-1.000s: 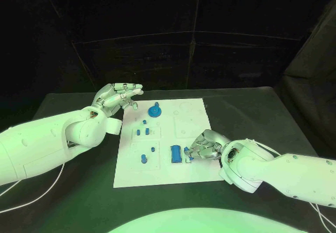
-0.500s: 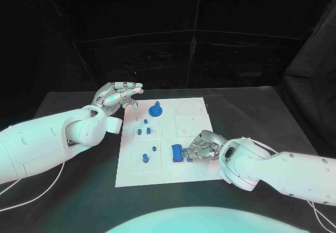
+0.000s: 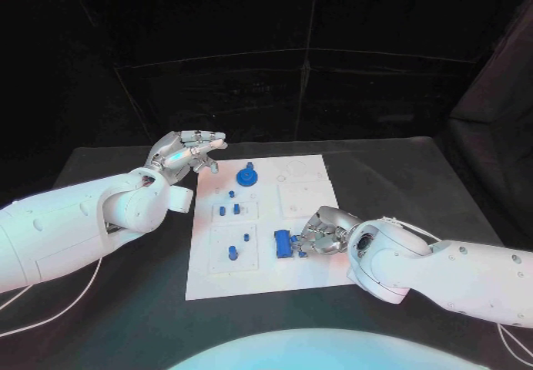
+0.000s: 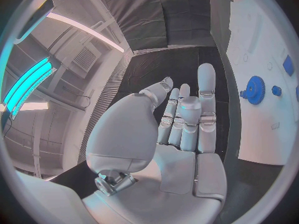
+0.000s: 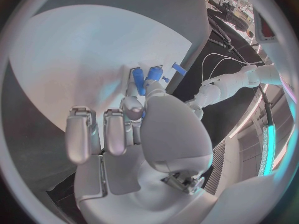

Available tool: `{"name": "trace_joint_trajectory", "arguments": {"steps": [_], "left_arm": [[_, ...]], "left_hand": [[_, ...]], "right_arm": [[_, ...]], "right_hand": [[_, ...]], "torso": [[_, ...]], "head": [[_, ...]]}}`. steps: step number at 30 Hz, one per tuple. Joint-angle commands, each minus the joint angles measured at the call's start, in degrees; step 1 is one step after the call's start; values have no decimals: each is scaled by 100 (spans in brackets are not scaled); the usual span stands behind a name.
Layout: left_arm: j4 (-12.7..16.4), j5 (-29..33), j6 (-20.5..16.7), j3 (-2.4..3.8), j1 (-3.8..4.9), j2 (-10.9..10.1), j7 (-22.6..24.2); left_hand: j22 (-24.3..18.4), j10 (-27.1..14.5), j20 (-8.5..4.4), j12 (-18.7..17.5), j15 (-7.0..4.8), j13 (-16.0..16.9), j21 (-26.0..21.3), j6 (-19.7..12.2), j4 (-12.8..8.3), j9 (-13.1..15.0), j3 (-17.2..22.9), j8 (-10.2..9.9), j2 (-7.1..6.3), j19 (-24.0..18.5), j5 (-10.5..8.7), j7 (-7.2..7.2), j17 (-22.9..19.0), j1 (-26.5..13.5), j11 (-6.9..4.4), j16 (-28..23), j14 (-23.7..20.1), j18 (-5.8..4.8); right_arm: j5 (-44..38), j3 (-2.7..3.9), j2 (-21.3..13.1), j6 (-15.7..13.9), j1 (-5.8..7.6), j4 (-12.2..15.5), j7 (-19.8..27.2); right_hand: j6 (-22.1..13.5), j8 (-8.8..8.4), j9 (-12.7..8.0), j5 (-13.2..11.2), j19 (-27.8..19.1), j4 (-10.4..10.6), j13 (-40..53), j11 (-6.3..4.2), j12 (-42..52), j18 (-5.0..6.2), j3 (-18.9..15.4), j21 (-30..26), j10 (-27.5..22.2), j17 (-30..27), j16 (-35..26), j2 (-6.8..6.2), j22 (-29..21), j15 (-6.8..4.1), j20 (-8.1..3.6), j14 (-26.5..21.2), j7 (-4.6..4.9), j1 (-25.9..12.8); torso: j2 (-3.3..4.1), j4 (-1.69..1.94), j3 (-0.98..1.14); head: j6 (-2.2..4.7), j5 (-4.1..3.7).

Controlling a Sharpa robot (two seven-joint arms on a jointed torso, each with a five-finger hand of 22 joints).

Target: Assemble the parts on the task board

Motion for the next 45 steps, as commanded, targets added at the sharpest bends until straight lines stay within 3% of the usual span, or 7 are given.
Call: {"name": "trace_joint_trajectory", "arguments": {"steps": [1,6,18,35,45], "left_arm": [[9,15,60,5,8,0,35],[5,15,61,5,8,3,33],[-3,15,64,5,7,8,30],[-6,15,77,4,7,12,23],[-3,15,81,4,7,15,20]], "left_hand": [[-9,-44,36,40,-7,8,-38,-25,-17,-4,-10,4,35,-24,23,2,-6,-1,-15,13,-30,71],[-9,-44,36,40,-7,8,-38,-25,-17,-4,-10,4,35,-24,23,2,-6,-1,-15,13,-30,71],[-9,-44,36,40,-7,8,-38,-25,-17,-4,-10,4,35,-24,23,2,-6,-1,-15,13,-30,71],[-10,-49,36,46,-7,9,-39,-25,-25,-4,-9,7,35,-24,23,2,-11,6,-15,14,-33,72],[-10,-49,36,46,-7,9,-39,-25,-25,-4,-9,7,35,-24,23,2,-11,6,-15,14,-33,72]], "right_arm": [[-318,-22,-24,-82,-18,-17,-220],[-335,-21,-28,-321,-18,20,31],[-13,-21,-108,-446,-18,174,261],[8,-21,-361,-202,-16,213,-2],[1,-21,-272,-81,-16,128,-44]], "right_hand": [[54,18,18,29,108,-3,27,-18,60,-82,39,37,44,186,32,17,903,-40,-47,357,-3,-20],[61,29,30,53,121,-17,54,-29,90,-86,53,48,62,205,43,16,918,-49,-56,360,-14,-4],[65,35,36,61,135,-21,76,-32,116,-91,60,62,74,228,57,17,935,-53,-60,365,-18,0],[70,42,45,64,139,-7,89,-33,129,-93,62,66,85,234,61,25,940,-58,-66,367,-17,-22],[68,48,55,64,142,14,92,-33,127,-94,57,69,90,236,63,27,944,-60,-72,367,-15,-66]], "torso": [[3,0,0],[2,0,0],[-3,-4,-2],[3,3,-4],[7,10,-5]], "head": [[1,-10],[10,-15],[12,-38],[18,-76],[12,-61]]}}
